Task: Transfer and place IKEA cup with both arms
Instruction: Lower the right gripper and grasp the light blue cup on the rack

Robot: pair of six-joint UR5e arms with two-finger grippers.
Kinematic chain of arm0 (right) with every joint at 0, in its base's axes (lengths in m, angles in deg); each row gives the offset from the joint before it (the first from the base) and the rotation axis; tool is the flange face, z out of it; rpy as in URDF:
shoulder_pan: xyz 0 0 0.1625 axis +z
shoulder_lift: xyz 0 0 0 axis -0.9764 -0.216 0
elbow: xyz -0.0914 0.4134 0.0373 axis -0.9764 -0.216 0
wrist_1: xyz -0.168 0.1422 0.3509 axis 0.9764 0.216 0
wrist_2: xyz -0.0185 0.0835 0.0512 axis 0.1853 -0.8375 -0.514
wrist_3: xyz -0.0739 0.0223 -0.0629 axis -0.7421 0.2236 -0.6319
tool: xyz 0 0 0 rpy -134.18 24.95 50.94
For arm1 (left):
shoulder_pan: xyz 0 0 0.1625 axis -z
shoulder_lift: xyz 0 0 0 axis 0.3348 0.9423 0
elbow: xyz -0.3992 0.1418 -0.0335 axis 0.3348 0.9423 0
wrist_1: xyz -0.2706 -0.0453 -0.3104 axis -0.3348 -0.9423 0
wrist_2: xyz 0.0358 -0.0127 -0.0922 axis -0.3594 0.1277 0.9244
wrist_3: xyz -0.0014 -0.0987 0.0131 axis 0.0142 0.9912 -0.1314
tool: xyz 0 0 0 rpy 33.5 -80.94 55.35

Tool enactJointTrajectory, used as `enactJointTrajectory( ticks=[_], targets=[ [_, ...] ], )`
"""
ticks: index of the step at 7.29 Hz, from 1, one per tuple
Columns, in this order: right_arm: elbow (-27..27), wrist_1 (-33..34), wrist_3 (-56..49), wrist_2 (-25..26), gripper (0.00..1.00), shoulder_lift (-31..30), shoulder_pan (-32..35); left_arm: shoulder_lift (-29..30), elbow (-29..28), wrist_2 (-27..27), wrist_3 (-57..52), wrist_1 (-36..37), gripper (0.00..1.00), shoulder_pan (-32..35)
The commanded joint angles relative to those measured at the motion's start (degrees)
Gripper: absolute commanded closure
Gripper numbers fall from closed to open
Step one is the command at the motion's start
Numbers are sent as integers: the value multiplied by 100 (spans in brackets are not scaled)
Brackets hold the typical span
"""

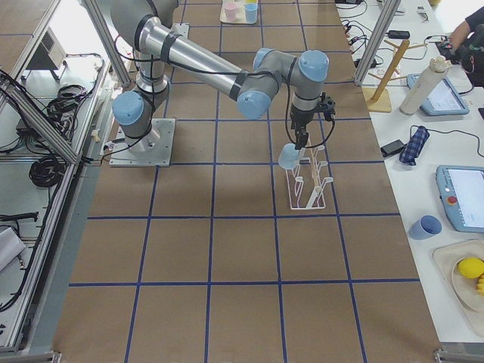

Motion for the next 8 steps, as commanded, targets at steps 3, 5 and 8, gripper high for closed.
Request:
enactJointTrajectory(
  ticks=[3, 5, 8],
  targets=[
    [306, 304, -123, 10, 0, 181, -27, 18, 20, 8, 10, 0, 0, 6],
    [306, 304, -106, 2, 0, 268, -27, -8, 28, -9, 1, -9, 0, 6],
    [315, 304, -70, 2, 0, 365, -27, 9, 11, 8, -42, 69, 0, 6]
  ],
)
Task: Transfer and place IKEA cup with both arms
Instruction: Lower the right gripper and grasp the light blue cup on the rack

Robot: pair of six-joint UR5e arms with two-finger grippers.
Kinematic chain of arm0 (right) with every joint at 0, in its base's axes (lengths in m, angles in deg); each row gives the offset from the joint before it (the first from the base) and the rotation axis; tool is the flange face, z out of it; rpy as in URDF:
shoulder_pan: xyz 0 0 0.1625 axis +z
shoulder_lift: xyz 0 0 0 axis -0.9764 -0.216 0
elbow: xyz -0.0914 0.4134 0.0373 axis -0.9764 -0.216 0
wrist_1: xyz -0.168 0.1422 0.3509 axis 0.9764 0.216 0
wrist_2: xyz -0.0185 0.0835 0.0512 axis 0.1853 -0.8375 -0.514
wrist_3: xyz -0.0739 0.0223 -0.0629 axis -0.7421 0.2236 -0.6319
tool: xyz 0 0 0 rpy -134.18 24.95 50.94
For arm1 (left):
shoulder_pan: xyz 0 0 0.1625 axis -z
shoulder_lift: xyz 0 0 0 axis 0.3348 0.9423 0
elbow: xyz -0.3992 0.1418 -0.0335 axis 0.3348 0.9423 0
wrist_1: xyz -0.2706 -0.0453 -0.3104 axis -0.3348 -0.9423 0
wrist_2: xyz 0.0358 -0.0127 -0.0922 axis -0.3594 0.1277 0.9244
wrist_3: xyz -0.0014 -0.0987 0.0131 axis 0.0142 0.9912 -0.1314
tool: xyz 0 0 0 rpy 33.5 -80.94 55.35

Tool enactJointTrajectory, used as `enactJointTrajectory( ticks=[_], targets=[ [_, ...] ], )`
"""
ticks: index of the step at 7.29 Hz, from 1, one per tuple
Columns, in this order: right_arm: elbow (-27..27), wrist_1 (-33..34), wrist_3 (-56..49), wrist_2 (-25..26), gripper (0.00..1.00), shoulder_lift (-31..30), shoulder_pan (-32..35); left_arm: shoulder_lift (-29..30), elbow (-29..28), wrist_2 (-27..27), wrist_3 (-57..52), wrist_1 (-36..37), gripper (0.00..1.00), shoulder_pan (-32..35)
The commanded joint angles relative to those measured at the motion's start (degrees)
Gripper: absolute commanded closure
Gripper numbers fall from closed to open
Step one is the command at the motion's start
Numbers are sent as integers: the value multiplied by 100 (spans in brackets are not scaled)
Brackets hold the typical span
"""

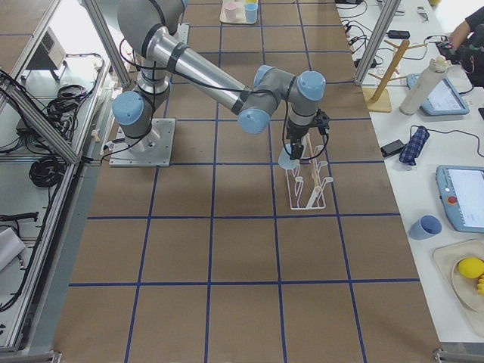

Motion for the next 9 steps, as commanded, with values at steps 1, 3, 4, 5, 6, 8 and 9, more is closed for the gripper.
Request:
enactJointTrajectory(
  ticks=[1, 3, 4, 5, 6, 8, 9],
  targets=[
    [6, 9, 14, -10, 0, 66, 0, 3, 1, 3, -25, 125, 0, 0],
    [6, 44, 14, -1, 2, 110, 9, -32, 10, 55, 19, 56, 0, 9],
    [6, 44, 14, -1, 13, 110, 9, -24, 10, 64, 19, 56, 0, 9],
    [-2, 44, -4, -1, 29, 110, 9, -15, 1, 81, 28, 56, 0, 9],
    [-2, 44, -4, -1, 45, 110, 9, -15, 10, 56, 28, 56, 0, 9],
    [-2, 176, -21, -10, 57, 110, 9, -15, 1, 46, 54, 56, 0, 9],
    [-29, 176, -30, -1, 59, 110, 9, -15, 1, 55, 54, 56, 0, 18]
  ],
)
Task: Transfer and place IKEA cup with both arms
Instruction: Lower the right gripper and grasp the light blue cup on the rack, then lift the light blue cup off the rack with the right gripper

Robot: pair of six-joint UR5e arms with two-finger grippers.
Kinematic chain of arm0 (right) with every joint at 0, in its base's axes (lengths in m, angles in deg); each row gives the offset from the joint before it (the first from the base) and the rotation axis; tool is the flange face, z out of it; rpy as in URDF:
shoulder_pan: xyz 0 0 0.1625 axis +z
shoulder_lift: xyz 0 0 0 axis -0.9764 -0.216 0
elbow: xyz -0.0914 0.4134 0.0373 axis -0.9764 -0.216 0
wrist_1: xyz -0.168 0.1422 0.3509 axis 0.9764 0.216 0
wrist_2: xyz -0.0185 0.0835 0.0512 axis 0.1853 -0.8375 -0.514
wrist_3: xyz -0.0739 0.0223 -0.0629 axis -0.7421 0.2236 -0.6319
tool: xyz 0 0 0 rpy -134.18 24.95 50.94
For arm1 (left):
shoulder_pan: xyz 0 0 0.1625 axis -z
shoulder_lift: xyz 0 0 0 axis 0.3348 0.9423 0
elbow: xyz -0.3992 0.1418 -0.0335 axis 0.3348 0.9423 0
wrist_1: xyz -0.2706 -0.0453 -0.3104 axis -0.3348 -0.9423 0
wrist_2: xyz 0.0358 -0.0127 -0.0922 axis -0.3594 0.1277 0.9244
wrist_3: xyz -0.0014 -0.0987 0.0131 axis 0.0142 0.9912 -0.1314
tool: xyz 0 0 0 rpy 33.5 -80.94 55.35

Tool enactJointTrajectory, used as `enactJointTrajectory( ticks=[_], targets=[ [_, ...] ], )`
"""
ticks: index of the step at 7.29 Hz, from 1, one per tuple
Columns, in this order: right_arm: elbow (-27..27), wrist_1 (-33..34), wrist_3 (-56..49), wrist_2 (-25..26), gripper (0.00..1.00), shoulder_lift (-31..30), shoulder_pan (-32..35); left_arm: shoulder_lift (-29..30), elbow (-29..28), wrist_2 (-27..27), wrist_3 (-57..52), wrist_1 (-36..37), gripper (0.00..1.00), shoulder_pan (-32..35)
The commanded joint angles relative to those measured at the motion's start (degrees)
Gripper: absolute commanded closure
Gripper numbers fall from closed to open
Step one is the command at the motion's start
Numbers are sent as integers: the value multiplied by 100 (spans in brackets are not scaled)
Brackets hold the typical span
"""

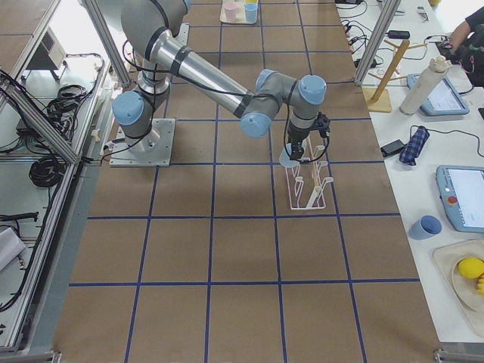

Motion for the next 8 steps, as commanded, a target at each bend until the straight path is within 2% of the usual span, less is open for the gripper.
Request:
enactJointTrajectory(
  ticks=[1, 4, 7, 8],
  targets=[
    [-71, 15, -3, 6, 59, -52, 0, 3, 5, 5, 4, 0, 0, -4],
    [-98, -64, -11, 15, 58, -455, 9, 3, -4, 14, 13, 0, 0, 5],
    [-89, -756, 23, -20, 58, -1193, 53, -6, -4, 101, 48, -26, 0, 5],
    [-89, -1107, 41, -360, 58, -1421, 61, -6, -4, 136, 48, -26, 0, -13]
  ],
)
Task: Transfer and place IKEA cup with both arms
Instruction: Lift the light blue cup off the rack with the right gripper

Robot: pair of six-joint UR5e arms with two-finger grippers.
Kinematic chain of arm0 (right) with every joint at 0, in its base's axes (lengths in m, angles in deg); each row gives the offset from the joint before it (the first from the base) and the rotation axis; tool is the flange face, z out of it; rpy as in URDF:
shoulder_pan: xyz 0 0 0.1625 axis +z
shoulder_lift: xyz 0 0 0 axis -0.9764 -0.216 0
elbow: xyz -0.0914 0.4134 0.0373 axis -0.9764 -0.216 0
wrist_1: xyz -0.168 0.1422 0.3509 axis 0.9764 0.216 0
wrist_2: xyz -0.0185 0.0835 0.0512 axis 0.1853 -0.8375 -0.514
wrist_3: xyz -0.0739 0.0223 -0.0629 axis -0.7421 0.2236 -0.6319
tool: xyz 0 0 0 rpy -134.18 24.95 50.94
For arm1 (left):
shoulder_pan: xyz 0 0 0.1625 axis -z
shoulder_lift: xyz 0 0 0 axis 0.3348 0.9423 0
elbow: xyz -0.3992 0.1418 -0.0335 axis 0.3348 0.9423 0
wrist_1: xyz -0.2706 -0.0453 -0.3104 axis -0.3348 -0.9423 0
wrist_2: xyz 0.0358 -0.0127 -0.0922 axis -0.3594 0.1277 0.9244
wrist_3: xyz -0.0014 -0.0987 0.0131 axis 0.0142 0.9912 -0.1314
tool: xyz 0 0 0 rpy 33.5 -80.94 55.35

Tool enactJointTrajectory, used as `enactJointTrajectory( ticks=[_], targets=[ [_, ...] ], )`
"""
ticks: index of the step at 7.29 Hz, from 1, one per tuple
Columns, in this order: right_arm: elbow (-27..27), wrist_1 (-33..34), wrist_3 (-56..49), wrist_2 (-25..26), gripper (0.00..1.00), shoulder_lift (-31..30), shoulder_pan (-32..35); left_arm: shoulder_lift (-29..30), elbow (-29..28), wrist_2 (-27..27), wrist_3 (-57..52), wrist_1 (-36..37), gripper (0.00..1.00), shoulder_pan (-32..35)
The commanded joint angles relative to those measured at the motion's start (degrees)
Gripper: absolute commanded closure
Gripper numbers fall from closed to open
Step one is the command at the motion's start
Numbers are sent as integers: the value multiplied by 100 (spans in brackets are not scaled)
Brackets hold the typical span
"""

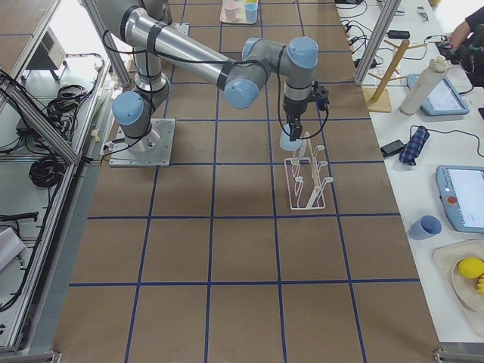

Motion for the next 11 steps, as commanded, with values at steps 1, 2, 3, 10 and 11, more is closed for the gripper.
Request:
enactJointTrajectory(
  ticks=[1, 2, 3, 10, 11],
  targets=[
    [13, -783, 35, -770, 58, -479, 18, -20, 6, 286, 8, -64, 0, -58],
    [39, -952, 165, -1324, 58, -628, 18, -29, 15, 358, -53, -117, 0, -102],
    [65, -1093, 454, -1816, 58, -717, 18, -55, 15, 733, -71, -396, 0, -172],
    [109, -2367, 501, -5990, 63, -832, 579, -82, 1410, 6046, -307, -803, 0, -726],
    [109, -2403, 501, -6257, 63, -832, 685, -82, 1717, 6646, -517, -803, 0, -691]
  ],
)
